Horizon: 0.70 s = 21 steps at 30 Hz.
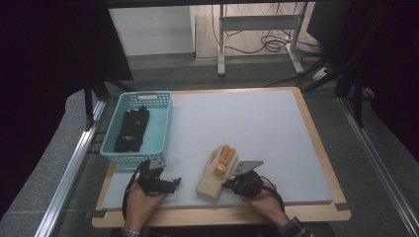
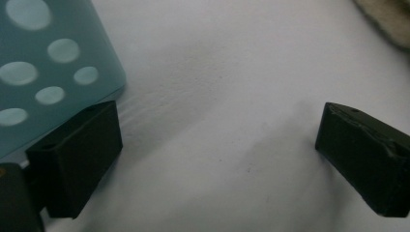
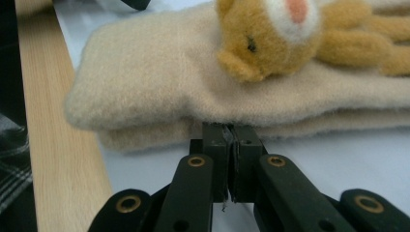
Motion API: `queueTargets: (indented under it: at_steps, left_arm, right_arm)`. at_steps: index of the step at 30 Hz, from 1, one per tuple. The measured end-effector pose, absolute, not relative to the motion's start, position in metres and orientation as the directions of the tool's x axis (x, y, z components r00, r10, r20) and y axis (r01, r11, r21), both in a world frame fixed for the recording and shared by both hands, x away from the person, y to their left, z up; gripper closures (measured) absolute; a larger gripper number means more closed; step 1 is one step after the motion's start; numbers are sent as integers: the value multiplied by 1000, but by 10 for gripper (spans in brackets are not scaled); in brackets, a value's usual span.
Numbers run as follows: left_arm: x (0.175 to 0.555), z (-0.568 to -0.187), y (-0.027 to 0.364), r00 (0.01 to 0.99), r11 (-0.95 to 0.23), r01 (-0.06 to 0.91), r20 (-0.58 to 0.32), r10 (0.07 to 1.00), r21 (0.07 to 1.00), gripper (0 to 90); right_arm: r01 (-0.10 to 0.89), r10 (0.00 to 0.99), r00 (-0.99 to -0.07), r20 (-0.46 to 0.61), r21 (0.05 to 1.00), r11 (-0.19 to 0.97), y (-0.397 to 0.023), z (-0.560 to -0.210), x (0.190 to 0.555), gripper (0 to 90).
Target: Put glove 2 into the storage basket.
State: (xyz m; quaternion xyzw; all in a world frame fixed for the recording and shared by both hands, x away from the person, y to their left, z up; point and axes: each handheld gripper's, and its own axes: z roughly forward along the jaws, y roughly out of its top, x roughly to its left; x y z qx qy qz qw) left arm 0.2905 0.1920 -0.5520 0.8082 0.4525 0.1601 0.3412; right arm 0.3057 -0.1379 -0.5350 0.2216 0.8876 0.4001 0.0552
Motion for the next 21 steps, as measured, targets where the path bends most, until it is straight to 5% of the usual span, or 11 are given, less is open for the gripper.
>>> queueTargets:
  at_steps: [21]
  left_arm:
    - [291,-553,193,553,-365,620,-57,831,694,25]
  right_arm:
    - [317,431,-902,34,728,607,-117,-529,313,829]
